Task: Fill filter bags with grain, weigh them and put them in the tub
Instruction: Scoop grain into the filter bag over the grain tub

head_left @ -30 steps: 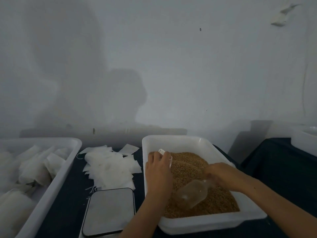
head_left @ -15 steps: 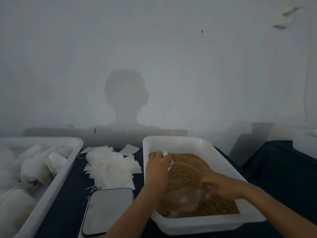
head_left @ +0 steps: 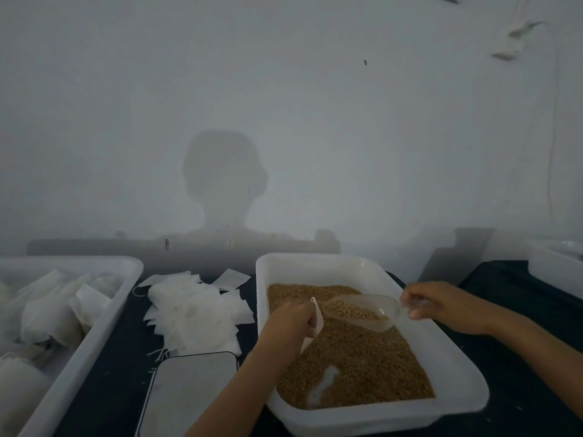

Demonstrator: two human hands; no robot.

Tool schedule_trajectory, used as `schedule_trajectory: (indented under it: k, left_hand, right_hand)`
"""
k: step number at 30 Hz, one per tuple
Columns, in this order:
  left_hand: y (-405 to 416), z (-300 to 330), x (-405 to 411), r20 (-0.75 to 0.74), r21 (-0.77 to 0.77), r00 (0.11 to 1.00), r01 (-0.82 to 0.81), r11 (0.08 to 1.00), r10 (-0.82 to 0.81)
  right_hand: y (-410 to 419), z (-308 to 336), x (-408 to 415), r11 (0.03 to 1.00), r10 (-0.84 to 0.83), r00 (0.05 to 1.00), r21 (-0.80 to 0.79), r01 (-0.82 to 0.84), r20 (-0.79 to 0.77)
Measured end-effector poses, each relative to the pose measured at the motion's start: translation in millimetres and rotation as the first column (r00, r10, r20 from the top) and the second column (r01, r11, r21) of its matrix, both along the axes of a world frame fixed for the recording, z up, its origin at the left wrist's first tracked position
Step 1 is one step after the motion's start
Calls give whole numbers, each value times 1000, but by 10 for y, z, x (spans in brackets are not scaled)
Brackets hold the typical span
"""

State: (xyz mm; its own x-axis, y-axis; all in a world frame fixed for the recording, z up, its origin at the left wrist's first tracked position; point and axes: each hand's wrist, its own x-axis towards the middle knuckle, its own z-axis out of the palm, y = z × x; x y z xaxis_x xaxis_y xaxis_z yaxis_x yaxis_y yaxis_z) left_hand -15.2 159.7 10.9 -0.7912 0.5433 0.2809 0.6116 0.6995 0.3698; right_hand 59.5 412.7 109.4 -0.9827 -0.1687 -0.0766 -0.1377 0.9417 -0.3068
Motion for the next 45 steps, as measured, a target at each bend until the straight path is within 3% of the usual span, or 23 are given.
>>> schedule_trajectory:
  k: [10, 17, 26, 35, 40, 45]
  left_hand:
    - [-35, 72, 91, 40, 89, 997, 67, 994, -71]
    - [-37, 58, 92, 34, 114, 994, 101, 988, -105]
    - [-24, -7, 46, -5, 105, 994, 108, 989, -108]
    - [-40, 21, 42, -5, 76, 994, 108, 991, -108]
    - [-77, -73, 6, -8, 188, 999, -46, 981, 49]
    - [-120, -36, -32, 130, 388, 985, -159, 908, 117]
  right_hand:
    - [-233, 151, -177, 954, 6, 1000, 300, -4, -5]
    - [-356, 247, -249, 866, 28, 999, 499, -14, -21]
    - [-508, 361, -367, 680, 204, 971, 732, -47, -127]
    - [-625, 398, -312, 512, 437, 862, 859, -3, -258]
    - [-505, 405, -228, 562, 276, 915, 821, 94, -293]
    - [-393, -4, -127, 765, 99, 987, 644, 7, -128]
